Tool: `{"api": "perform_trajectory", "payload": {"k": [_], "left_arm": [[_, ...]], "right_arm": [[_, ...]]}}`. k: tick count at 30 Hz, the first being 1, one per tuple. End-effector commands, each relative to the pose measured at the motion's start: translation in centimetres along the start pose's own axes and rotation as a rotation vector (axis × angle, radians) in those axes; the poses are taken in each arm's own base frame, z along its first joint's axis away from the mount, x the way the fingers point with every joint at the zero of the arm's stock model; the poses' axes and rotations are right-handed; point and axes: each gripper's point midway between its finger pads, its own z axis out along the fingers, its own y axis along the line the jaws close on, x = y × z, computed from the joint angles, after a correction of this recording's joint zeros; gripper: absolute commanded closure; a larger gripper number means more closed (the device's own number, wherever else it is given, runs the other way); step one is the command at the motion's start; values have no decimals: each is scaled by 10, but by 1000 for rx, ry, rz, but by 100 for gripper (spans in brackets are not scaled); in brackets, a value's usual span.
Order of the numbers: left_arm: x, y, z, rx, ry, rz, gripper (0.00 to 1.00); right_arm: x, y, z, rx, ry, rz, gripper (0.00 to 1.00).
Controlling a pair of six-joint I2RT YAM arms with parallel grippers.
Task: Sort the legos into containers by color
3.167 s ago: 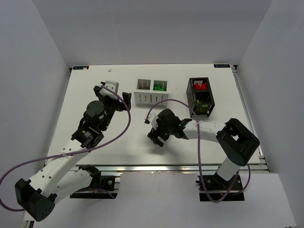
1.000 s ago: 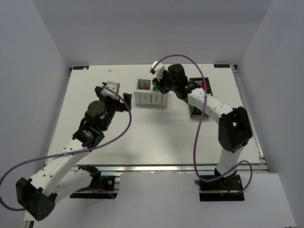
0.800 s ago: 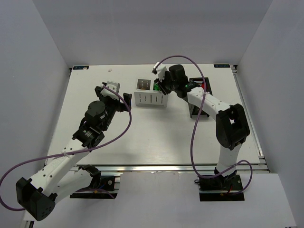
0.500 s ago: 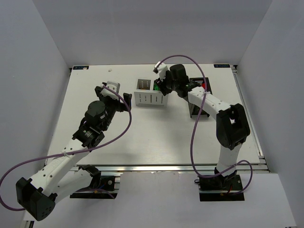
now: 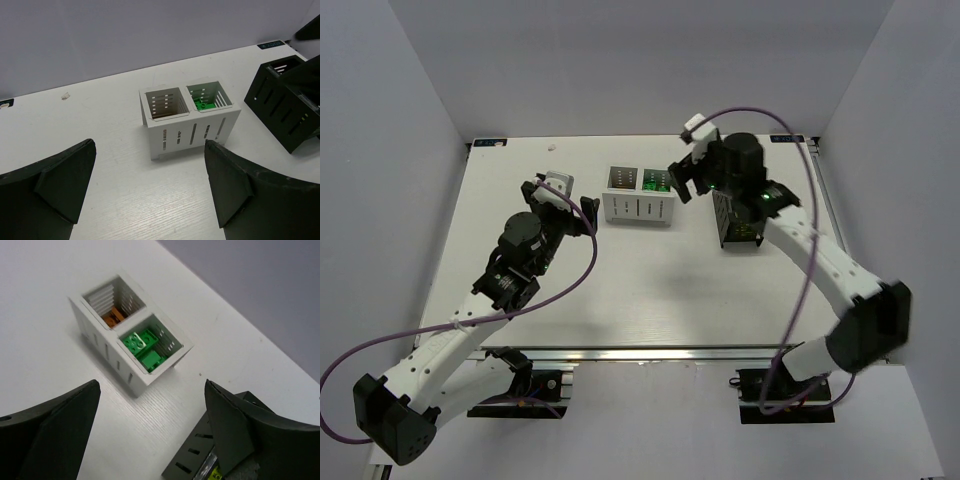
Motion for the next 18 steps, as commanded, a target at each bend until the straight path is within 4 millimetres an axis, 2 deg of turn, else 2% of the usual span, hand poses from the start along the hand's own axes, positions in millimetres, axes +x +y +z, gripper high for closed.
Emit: {"api": "perform_trajectory", "payload": {"k": [1,2,3,5,6,8,9,11,12,18], "left_arm": [[-15,-7,-6,53,-37,-20,2],[-15,-8,-6,61,-38,-20,2],[-16,-9,-7,69,-43,-23,2],[-16,-13,-7,90,-46,-23,2],[-16,-14,-7,96,-45,-22,2],[-15,-19,-5,112,-42,-49,2],[-11,-22,-5,129,-35,-49,2],[-6,-28,-1,152,-29,-54,2],[-4,-31,0,171,-22,-55,2],[8,-39,5,203,6,-56,2]], "right_arm": [[-32,19,-62,-62,-117,81,11],[-20,40,-80,-136,-114,95,10],[-12,50,-89,-177,-110,104,11],[-9,71,-115,-258,-148,93,10],[11,86,-117,-314,-132,95,11],[16,86,-133,-279,-187,81,11],[43,80,-127,-209,-149,110,11],[35,63,-134,-104,-234,92,11],[41,54,-133,-51,-221,101,11],[58,54,-129,-29,-155,215,11]]}}
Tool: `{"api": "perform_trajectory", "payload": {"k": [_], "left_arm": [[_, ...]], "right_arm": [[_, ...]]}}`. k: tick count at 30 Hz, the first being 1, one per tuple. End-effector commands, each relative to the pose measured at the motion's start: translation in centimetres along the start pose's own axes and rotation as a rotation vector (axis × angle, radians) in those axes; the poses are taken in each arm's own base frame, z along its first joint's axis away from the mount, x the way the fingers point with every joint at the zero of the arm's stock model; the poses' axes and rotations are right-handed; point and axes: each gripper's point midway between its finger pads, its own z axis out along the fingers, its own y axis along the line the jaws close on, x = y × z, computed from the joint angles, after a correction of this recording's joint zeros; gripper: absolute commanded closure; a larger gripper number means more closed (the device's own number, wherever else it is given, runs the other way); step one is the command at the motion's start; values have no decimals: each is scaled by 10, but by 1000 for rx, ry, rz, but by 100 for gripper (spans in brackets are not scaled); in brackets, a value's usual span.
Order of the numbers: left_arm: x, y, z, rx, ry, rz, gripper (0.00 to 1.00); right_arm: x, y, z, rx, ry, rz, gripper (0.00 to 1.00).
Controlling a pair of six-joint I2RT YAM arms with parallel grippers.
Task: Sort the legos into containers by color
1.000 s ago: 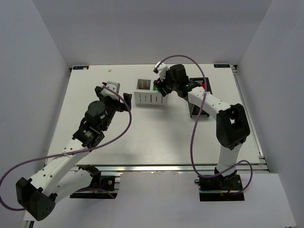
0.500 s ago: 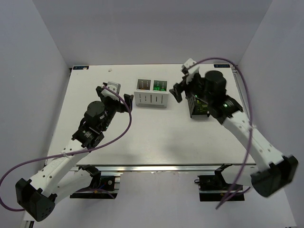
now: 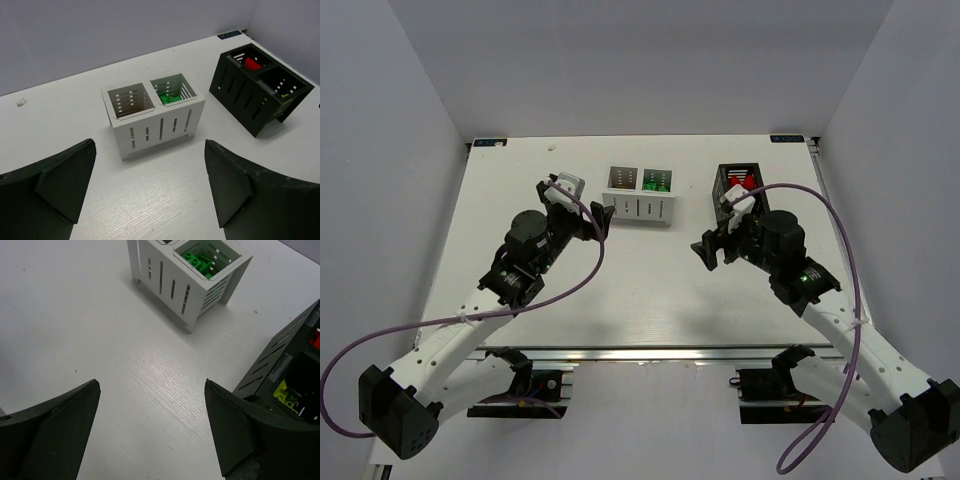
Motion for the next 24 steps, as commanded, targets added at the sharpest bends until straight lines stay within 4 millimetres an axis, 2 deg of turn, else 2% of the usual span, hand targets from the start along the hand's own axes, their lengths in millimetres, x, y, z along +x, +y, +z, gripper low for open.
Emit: {"api": "perform_trajectory", "payload": {"k": [1,9,13,19,24], "left_arm": [[2,-7,2,40,-3,-12,2],[-2,-9,0,55,-12,-8,2],[-3,-10,-1,58,-14,-8,2],[-3,-9,-1,58,-14,-7,2],[-2,-10,-1,65,-12,-4,2]], "right_arm": [[-22,-12,-2,71,-83,59,11],[-38,-27,-9,164,-153,75,11],[-30,-34,-3,195,-133,60,11],[-10,-59,2,318,-117,-33,11],[-7,-58,4,307,-102,-38,11]]}}
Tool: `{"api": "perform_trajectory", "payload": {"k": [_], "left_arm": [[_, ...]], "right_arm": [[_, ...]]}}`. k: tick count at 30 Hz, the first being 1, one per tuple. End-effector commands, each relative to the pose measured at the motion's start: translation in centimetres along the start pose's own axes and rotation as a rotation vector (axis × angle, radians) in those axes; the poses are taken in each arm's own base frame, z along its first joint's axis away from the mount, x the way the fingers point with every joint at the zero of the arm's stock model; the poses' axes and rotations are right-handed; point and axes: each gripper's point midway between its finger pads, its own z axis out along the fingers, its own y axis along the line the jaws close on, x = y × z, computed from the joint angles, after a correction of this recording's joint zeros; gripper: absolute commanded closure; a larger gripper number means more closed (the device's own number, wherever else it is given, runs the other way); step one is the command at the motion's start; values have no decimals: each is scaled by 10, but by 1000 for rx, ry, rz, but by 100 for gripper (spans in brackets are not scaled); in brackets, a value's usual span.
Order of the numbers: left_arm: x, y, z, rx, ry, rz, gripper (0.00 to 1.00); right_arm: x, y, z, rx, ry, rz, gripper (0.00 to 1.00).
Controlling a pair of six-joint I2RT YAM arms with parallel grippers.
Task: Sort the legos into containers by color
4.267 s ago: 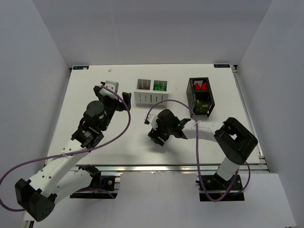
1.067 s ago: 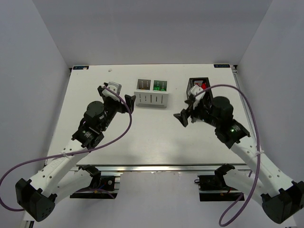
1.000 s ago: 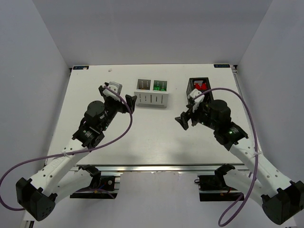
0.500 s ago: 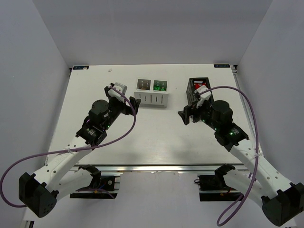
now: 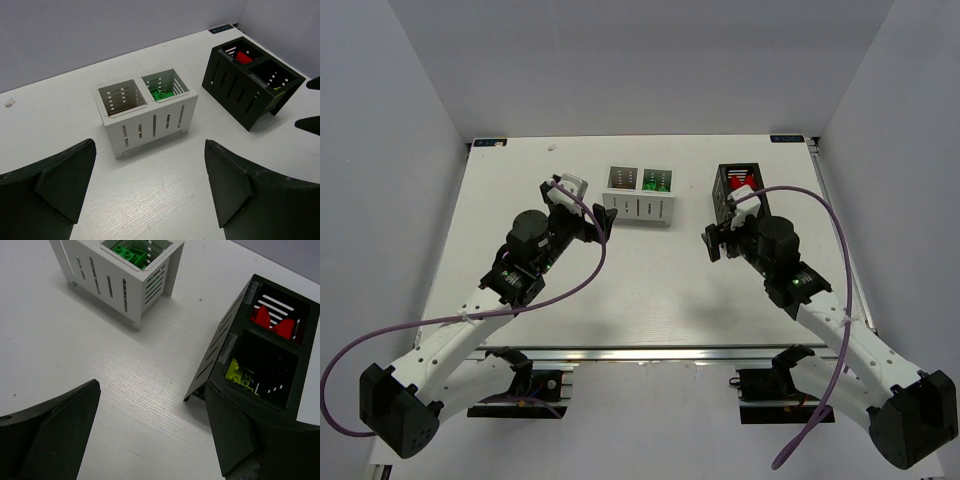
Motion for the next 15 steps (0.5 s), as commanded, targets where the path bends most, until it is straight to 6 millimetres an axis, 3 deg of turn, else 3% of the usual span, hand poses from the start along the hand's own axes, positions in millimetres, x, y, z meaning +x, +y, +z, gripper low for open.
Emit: {"api": "perform_trajectory", "payload": {"k": [1,15], "left_arm": [[-11,-2,-3,17,-35,-1,2],[-10,-2,-3,17,-32,2,2]], "right_arm": [[-26,-12,-1,52,-94,-33,11],[-36,-17,-8,71,-135,-27,11]]}}
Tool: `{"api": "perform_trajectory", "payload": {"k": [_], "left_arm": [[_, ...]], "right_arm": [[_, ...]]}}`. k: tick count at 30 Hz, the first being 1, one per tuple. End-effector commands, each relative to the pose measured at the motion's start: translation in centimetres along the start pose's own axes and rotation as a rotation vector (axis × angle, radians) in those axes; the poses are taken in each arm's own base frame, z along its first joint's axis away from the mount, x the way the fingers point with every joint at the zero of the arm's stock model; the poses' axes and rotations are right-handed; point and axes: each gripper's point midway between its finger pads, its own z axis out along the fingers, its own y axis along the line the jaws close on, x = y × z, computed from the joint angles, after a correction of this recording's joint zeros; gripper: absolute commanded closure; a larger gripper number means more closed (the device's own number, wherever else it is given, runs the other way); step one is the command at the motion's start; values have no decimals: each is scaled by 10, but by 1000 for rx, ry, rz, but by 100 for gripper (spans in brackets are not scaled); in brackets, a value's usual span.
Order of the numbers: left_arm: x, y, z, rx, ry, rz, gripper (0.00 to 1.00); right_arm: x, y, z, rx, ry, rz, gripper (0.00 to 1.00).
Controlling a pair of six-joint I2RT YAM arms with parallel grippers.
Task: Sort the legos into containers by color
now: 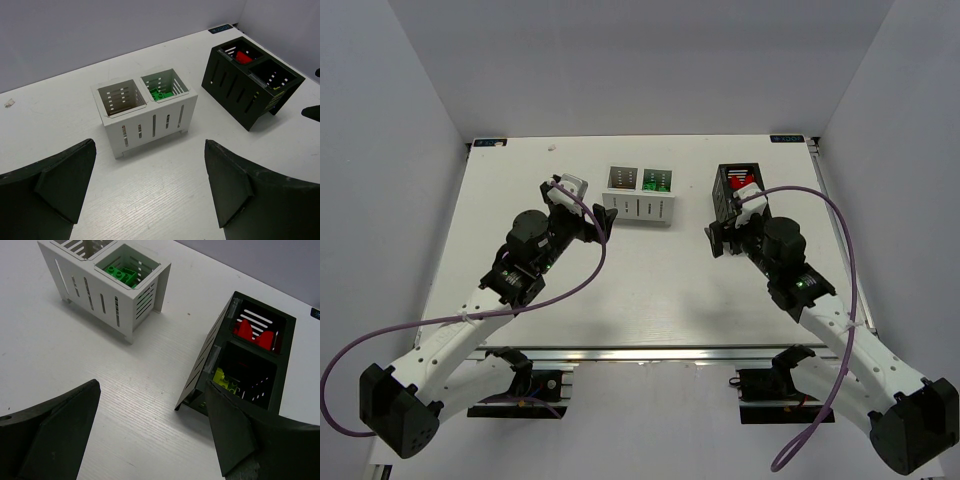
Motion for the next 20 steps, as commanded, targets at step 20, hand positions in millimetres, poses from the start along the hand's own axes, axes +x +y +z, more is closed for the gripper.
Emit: {"api": "perform_trajectory", "payload": {"k": [20], "left_arm": [[-11,-1,-3,14,-32,5,2]], "right_arm": [[-15,-3,1,3,-67,-17,10]]}}
